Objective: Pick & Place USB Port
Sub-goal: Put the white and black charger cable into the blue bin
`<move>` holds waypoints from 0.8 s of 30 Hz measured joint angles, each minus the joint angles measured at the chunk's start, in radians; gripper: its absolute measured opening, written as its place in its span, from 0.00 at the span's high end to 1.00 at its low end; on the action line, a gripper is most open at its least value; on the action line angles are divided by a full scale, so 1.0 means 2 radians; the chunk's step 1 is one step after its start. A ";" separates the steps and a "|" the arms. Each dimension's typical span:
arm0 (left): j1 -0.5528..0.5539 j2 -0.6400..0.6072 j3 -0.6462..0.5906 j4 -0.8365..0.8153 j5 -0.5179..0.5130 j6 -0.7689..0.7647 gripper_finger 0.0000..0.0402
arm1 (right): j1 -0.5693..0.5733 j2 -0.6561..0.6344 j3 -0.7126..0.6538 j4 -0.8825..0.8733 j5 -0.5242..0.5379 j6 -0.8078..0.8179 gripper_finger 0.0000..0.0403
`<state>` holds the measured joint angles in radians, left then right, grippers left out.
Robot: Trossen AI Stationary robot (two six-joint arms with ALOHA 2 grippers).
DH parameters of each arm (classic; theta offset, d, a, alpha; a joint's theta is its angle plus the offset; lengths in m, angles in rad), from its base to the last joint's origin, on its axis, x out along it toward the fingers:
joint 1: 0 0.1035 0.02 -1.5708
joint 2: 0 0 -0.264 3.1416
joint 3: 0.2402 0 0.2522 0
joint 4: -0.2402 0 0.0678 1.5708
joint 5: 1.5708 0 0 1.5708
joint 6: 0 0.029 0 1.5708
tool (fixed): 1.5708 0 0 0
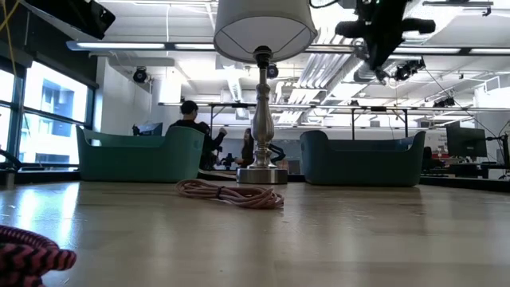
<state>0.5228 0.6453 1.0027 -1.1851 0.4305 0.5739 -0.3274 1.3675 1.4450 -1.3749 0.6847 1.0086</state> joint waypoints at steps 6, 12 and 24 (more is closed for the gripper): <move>0.000 0.000 0.000 0.000 -0.024 0.003 0.60 | -0.078 -0.002 -0.065 0.122 -0.080 -0.089 0.98; 0.000 0.000 0.000 0.000 -0.042 0.003 0.60 | -0.106 -0.002 -0.141 0.189 -0.128 -0.100 0.98; 0.000 0.000 0.000 0.004 -0.043 0.016 0.60 | -0.129 -0.002 -0.222 0.279 -0.159 -0.103 0.98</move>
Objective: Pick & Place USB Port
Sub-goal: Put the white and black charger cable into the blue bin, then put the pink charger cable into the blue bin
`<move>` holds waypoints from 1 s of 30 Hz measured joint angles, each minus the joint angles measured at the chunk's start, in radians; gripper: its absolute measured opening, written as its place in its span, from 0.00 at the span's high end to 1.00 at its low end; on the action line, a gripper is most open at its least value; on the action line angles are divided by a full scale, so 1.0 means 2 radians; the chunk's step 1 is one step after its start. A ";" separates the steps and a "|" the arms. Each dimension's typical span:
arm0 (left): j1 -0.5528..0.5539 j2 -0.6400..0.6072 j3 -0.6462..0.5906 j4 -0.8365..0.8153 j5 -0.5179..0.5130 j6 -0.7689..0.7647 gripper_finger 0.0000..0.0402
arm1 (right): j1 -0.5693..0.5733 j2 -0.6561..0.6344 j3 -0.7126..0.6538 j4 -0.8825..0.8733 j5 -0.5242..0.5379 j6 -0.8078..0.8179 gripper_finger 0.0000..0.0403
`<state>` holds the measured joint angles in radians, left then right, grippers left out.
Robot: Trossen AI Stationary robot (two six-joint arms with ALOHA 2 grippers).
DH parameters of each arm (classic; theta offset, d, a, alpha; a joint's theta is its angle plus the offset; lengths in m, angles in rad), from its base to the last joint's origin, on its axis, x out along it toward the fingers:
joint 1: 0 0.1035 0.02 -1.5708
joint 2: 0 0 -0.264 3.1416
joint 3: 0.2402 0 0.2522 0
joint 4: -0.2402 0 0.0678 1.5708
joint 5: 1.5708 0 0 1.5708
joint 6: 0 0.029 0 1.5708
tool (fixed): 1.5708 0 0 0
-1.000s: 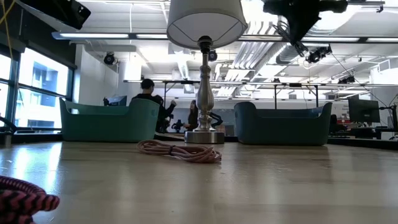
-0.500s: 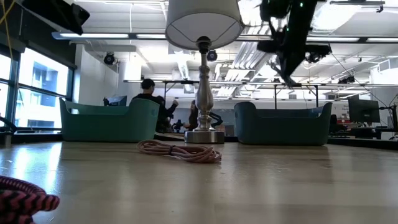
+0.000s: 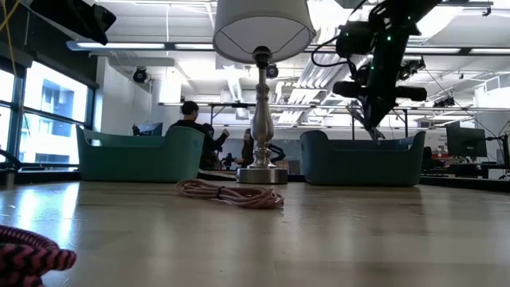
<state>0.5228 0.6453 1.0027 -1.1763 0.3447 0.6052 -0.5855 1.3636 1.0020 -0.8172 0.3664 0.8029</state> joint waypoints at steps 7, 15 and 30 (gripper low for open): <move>0.000 0.000 0.000 -0.001 0.000 0.000 0.60 | 0.000 0.000 -0.018 0.034 -0.001 0.002 0.79; 0.000 0.000 0.000 -0.003 0.000 0.000 0.60 | 0.011 0.000 -0.018 0.056 -0.005 0.002 0.56; 0.000 0.000 -0.004 -0.045 -0.024 0.000 0.60 | 0.089 -0.068 -0.017 0.084 -0.176 -0.049 0.35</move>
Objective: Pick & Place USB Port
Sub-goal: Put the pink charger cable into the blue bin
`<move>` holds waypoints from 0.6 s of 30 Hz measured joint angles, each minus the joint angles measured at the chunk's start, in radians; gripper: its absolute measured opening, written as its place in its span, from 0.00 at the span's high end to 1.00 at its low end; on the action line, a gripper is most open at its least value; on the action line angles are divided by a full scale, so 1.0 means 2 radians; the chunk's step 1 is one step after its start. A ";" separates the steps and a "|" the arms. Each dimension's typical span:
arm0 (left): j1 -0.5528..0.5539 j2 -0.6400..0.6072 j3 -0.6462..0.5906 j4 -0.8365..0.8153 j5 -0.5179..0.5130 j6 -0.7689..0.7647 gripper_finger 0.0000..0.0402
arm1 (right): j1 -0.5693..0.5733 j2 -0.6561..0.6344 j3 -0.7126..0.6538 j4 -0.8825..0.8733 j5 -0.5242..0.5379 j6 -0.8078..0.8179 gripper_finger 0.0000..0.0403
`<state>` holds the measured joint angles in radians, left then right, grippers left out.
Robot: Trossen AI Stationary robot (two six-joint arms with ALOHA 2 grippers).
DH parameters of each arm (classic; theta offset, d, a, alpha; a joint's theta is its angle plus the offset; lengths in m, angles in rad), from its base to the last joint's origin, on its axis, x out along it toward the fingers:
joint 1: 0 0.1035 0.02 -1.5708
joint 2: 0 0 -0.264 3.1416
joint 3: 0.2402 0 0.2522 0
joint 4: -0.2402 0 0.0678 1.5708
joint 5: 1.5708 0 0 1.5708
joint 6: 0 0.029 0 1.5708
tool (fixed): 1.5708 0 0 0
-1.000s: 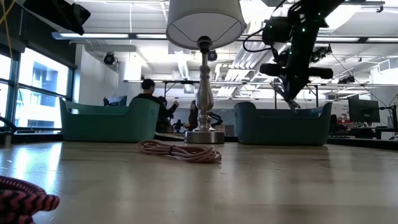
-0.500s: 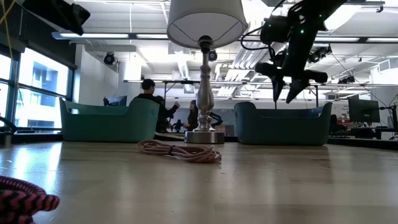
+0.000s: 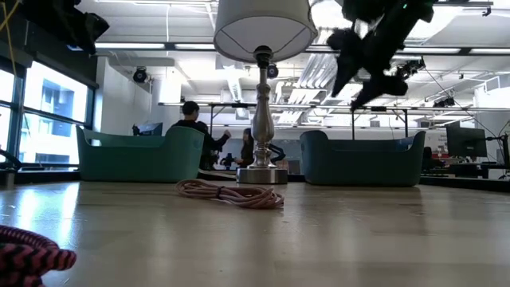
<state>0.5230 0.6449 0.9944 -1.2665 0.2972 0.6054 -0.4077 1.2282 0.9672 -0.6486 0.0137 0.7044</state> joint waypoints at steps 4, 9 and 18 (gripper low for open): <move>0.000 0.000 -0.020 0.005 0.054 -0.003 0.60 | 0.058 -0.025 0.000 0.050 -0.036 0.018 0.35; 0.000 0.000 -0.051 0.058 0.162 -0.005 0.60 | 0.143 -0.041 0.000 0.181 -0.034 0.022 0.35; 0.000 0.000 -0.070 0.206 0.279 -0.076 0.60 | 0.278 -0.035 0.000 0.401 0.066 -0.081 0.35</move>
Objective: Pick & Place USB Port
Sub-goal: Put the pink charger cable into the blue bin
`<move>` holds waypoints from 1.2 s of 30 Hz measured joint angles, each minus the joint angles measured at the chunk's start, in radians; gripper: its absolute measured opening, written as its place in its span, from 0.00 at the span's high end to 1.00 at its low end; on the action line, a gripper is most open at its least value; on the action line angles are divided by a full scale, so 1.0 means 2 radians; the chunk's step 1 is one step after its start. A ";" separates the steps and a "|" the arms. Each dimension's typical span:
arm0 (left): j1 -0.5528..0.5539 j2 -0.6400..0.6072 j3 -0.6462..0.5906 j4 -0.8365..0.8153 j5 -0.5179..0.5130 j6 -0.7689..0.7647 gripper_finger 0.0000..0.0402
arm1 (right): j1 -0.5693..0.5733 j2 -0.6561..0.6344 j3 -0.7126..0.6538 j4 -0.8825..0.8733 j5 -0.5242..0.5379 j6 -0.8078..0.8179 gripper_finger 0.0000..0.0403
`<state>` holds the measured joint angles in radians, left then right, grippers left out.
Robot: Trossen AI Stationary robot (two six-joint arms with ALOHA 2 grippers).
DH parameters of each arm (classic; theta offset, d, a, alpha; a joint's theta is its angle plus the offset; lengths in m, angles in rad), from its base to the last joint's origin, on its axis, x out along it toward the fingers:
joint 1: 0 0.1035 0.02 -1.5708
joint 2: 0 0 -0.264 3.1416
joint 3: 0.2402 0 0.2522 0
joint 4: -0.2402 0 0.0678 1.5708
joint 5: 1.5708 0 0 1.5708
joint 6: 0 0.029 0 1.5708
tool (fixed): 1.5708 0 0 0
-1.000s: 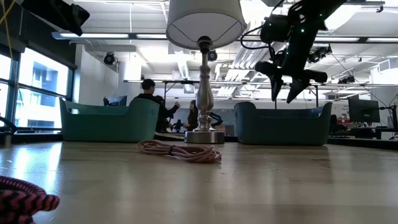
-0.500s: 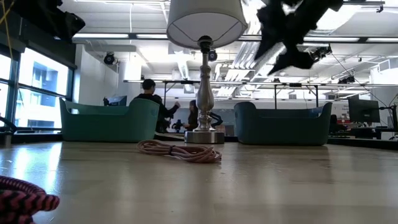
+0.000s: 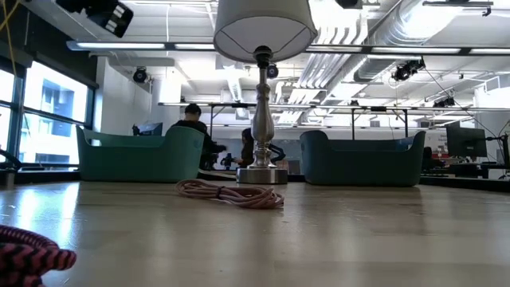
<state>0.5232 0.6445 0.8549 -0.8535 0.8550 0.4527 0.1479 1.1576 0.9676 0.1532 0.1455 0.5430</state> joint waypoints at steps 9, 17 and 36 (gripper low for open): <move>0.000 0.008 0.000 0.122 0.005 -0.084 0.60 | 0.058 0.013 0.000 0.011 0.051 0.016 0.35; -0.049 0.035 0.000 0.288 -0.012 -0.182 0.60 | 0.063 0.020 0.000 0.164 -0.037 -0.085 0.35; -0.371 0.179 0.098 0.467 -0.299 -0.101 0.60 | 0.222 -0.079 0.000 0.144 0.058 -0.341 0.35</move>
<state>-0.2187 1.0021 1.0503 0.0799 0.2561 0.2499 0.5924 0.9987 0.9676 0.4418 0.2607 -0.1388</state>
